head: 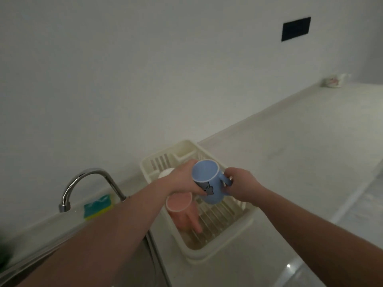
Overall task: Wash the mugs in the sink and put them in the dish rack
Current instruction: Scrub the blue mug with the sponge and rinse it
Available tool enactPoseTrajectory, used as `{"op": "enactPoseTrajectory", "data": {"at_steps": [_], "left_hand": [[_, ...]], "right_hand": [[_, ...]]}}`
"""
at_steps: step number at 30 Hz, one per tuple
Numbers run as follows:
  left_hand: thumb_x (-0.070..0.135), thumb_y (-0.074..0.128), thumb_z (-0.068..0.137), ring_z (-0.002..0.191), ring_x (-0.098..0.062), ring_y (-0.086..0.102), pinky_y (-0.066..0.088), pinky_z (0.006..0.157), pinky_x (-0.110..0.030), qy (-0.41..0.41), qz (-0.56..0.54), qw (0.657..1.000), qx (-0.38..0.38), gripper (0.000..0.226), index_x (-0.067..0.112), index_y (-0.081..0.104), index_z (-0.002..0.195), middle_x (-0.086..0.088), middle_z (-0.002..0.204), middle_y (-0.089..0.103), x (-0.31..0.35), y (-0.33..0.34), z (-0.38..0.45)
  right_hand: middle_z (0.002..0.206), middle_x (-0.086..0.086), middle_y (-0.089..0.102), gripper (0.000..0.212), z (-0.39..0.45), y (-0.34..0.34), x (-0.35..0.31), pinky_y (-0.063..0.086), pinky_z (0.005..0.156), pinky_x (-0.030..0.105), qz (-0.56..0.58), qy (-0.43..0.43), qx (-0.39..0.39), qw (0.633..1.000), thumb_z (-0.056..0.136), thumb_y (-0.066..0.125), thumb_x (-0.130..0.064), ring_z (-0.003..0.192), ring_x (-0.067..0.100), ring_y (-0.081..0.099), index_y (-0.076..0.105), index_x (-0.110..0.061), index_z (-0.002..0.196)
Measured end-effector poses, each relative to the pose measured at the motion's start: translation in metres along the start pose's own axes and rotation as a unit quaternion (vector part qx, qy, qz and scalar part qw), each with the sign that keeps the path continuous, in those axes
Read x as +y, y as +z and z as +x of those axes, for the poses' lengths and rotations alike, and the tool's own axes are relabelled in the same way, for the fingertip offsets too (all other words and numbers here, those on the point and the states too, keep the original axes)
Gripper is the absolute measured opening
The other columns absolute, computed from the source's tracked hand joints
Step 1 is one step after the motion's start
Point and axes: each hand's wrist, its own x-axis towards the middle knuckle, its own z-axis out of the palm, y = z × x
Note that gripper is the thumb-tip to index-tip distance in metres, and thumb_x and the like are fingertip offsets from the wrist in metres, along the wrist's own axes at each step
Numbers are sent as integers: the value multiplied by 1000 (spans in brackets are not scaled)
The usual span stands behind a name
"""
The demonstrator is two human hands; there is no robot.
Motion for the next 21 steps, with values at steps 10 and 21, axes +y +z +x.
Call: {"op": "enactPoseTrajectory", "data": {"at_steps": [10,21], "left_hand": [[38,89,57,119,-17,51,48,97,-42,-11,33,995,-90,100,26,32,139,7,129,46,-9,21,32],[32,83,55,97,-17,57,44,72,-28,-29,50,989,-138,90,30,31,129,3,112,53,-24,36,46]], "right_hand": [[66,-2,43,32,8,15,22,31,65,24,-46,16,-34,998,84,56,-9,77,19,44,34,-19,64],[66,-2,37,35,21,27,22,36,69,25,-64,49,-102,992,87,54,-10,79,21,46,30,-22,64]]}}
